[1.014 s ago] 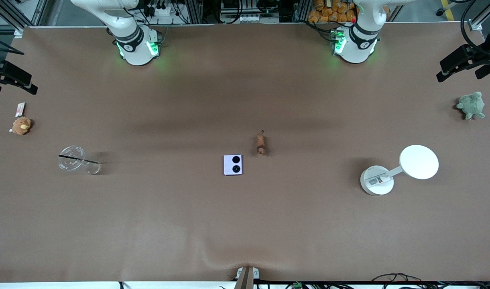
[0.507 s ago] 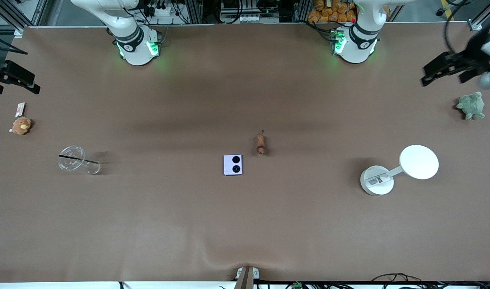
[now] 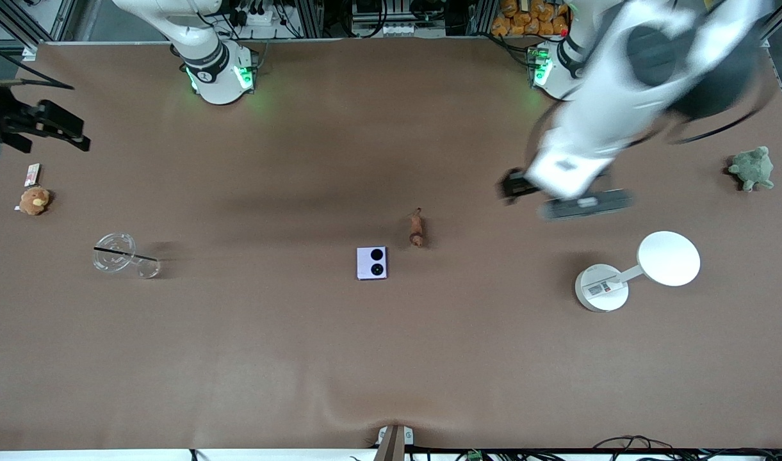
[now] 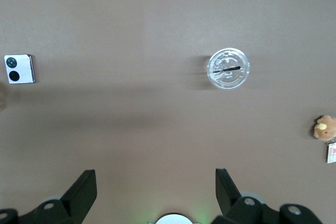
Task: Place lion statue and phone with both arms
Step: 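Reach the left gripper to the lion while the right gripper approaches the phone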
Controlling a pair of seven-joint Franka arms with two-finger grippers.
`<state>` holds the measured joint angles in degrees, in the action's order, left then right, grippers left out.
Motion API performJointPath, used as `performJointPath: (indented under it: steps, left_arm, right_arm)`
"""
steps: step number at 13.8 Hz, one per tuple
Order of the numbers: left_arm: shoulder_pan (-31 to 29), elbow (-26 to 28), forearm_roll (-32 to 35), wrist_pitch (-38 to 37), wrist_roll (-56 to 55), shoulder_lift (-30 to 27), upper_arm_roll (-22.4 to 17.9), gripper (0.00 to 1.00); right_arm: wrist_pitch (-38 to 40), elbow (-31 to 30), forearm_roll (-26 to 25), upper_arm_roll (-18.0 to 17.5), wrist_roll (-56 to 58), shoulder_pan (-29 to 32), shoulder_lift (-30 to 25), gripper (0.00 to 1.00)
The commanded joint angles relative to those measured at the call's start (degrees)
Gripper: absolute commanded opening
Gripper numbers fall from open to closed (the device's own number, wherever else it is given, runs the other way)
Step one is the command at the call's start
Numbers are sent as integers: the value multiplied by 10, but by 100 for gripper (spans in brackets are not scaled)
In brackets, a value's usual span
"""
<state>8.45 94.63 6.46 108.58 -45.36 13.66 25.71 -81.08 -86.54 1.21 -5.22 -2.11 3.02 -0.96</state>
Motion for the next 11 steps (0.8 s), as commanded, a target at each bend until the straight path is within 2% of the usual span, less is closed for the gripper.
performJointPath:
  steps: [1, 3, 6, 7, 10, 11]
  left_arm:
    - [67, -7, 68, 71, -119, 81, 0, 100]
    - [116, -4, 87, 134, -184, 147, -1, 100]
    - [143, -5, 180, 185, -264, 218, -2, 100]
    - [146, -7, 197, 200, -272, 237, -2, 93]
    - [146, -8, 223, 247, -272, 276, -4, 90]
    - [146, -9, 232, 254, -273, 283, -6, 83]
  right_arm:
    - [-24, -26, -2, -69, -66, 25, 4, 100]
    - [-49, -56, -2, -106, -100, 31, 4, 100]
    - [-104, -102, -2, -146, -155, 34, 4, 100]
    - [-118, -115, -2, -153, -170, 34, 5, 100]
    - [-183, -169, -1, -165, -199, 34, 11, 100]
    - [-208, -185, -1, -165, -202, 34, 16, 100]
